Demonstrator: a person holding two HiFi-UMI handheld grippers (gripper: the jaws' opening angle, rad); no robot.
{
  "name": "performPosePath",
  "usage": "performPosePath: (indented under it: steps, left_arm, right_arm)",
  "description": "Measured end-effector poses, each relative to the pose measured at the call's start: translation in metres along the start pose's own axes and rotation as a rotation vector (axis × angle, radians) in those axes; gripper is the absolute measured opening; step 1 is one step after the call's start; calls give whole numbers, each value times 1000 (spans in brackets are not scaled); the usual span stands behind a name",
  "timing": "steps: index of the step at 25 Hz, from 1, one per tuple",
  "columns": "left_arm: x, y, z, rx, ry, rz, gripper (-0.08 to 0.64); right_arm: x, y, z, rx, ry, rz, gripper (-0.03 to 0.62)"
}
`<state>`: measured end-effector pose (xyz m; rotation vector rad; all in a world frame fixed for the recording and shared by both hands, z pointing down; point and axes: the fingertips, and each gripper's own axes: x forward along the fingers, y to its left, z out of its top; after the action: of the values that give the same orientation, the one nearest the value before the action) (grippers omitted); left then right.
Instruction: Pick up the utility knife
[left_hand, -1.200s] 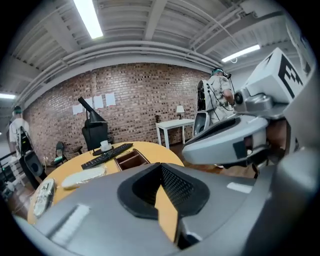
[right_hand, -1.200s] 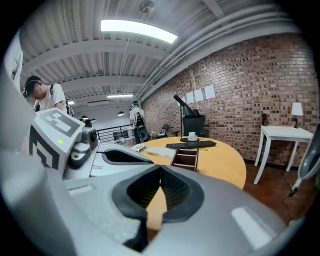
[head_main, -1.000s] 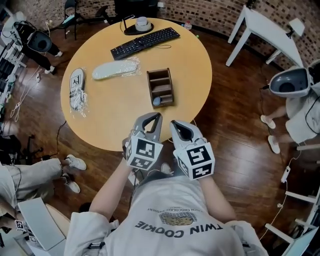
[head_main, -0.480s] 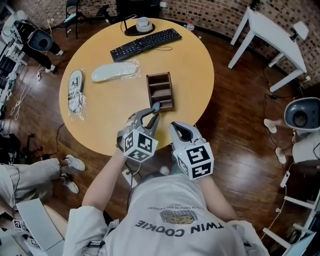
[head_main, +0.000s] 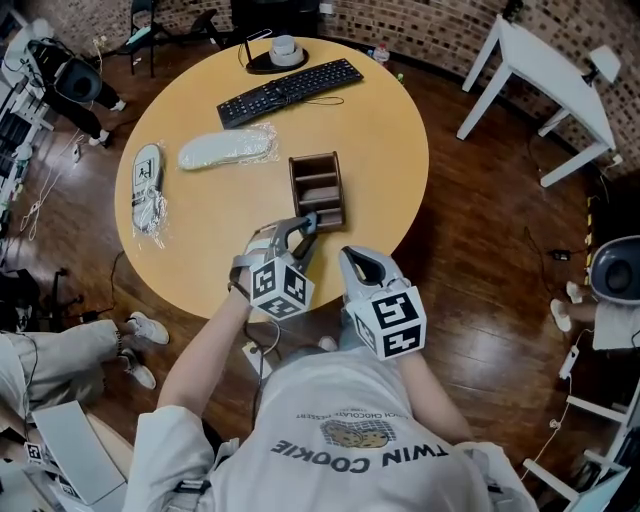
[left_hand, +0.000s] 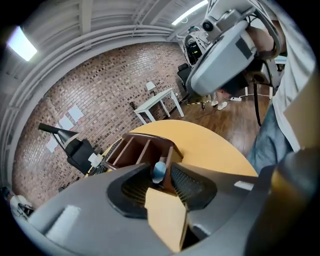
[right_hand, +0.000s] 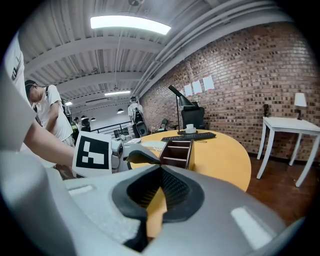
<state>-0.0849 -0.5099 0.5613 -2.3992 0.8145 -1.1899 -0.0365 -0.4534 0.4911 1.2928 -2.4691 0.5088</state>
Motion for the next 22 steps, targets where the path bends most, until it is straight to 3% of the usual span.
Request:
performPosePath:
  steps: [7,15,22]
  left_arm:
    - [8,2,-5,98,42,13,80]
    - [3,2,3,101,15,2,71]
    - [-21,10,22,83,-49,57,69]
  right_arm:
    - [0,-9,2,14,-2,-4,2]
    - [-7,-9,-3,25,-3,-23,2]
    - [-14,0,2,22,-16,-29,2]
